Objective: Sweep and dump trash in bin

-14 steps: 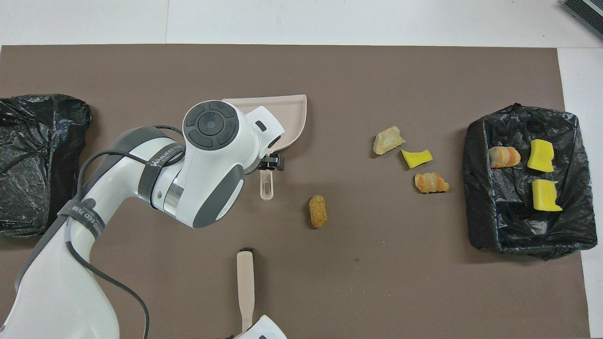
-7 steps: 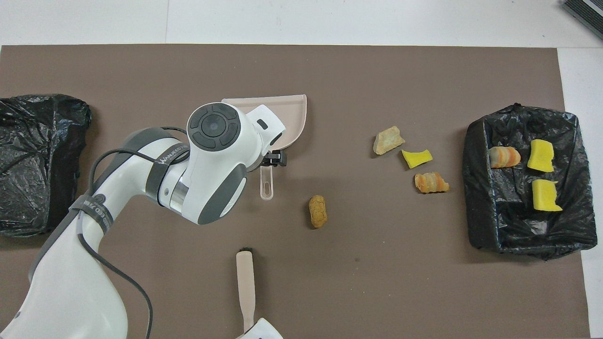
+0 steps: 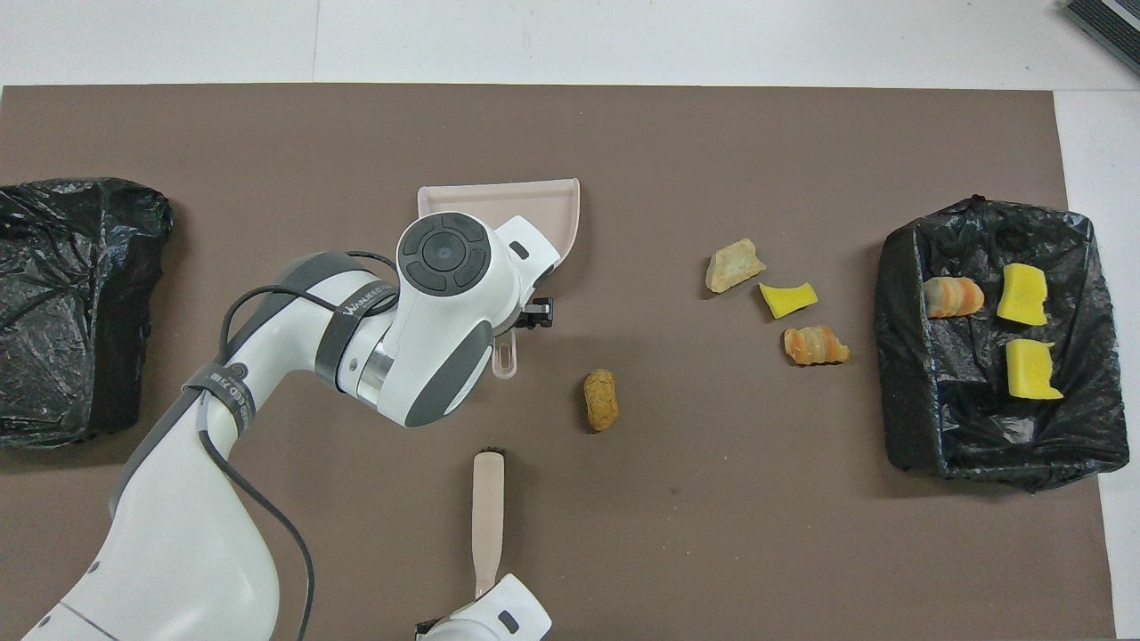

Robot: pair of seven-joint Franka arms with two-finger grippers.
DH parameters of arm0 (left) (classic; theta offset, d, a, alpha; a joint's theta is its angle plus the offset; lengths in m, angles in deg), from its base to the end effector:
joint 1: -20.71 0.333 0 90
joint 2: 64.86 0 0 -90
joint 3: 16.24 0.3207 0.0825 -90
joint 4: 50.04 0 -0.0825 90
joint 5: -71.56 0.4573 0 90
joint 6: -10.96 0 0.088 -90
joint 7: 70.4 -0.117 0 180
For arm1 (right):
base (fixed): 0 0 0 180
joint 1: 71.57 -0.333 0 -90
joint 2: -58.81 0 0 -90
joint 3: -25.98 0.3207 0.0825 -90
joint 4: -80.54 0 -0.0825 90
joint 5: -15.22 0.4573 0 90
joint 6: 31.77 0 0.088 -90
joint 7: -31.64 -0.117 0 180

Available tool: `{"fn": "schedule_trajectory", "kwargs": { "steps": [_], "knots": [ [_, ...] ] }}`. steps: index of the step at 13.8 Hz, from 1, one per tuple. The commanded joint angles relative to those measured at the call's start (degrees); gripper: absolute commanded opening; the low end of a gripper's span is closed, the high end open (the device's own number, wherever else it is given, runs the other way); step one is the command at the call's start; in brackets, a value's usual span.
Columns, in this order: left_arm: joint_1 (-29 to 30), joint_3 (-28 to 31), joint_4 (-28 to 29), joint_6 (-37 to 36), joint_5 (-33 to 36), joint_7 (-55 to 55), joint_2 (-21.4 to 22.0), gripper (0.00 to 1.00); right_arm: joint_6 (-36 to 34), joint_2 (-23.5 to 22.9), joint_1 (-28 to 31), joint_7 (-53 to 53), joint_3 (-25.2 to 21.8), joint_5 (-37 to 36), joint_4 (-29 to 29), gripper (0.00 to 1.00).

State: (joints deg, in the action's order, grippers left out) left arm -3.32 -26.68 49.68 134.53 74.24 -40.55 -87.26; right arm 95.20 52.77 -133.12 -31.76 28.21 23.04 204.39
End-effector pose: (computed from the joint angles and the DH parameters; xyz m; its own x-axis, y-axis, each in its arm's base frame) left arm 0.6002 -0.3991 0.3142 0.9958 -0.0909 0.0135 -0.0914 -0.9949 0.0415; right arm 0.2609 0.5423 0.2923 0.9895 -0.0778 -0.1218 -0.0783 -0.9969 0.0011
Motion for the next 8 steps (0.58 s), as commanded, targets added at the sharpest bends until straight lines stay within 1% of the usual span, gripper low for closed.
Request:
{"fn": "schedule_trajectory", "kwargs": {
  "steps": [1, 2, 3, 5, 6, 8],
  "knots": [
    [-1.54, 0.68, 0.48, -3.23, 0.93, 1.0, 0.78, 0.05, -5.4, 3.83, 3.26, -0.49, -0.03, 0.45, 0.08, 0.0],
    [-1.72, 0.68, 0.04, -4.38, 0.93, 0.91, 0.78, 0.01, -6.81, 5.14, 5.02, 0.03, -0.03, 0.27, 0.08, 0.0],
    [-1.64, 0.77, -0.14, -4.39, 1.01, 0.82, 0.86, 0.0, -8.48, 6.9, 6.52, 0.12, -0.03, 0.27, 0.17, 0.0],
    [-1.55, 0.77, -0.32, -4.48, 1.36, -0.23, 1.3, 0.0, -13.56, 9.89, 9.94, 2.04, -0.03, 0.01, 0.26, 0.0],
    [-1.55, 0.77, -0.23, -4.66, 2.67, -2.32, 1.83, 0.0, -15.59, 11.12, 11.61, 3.27, -0.11, -0.08, 0.26, 0.0],
    [-1.11, 0.68, -0.14, -8.76, 3.12, -8.2, 3.14, 0.0, -18.24, 12.71, 16.88, 6.16, -0.11, -0.87, 0.08, 0.0]
  ]
}}
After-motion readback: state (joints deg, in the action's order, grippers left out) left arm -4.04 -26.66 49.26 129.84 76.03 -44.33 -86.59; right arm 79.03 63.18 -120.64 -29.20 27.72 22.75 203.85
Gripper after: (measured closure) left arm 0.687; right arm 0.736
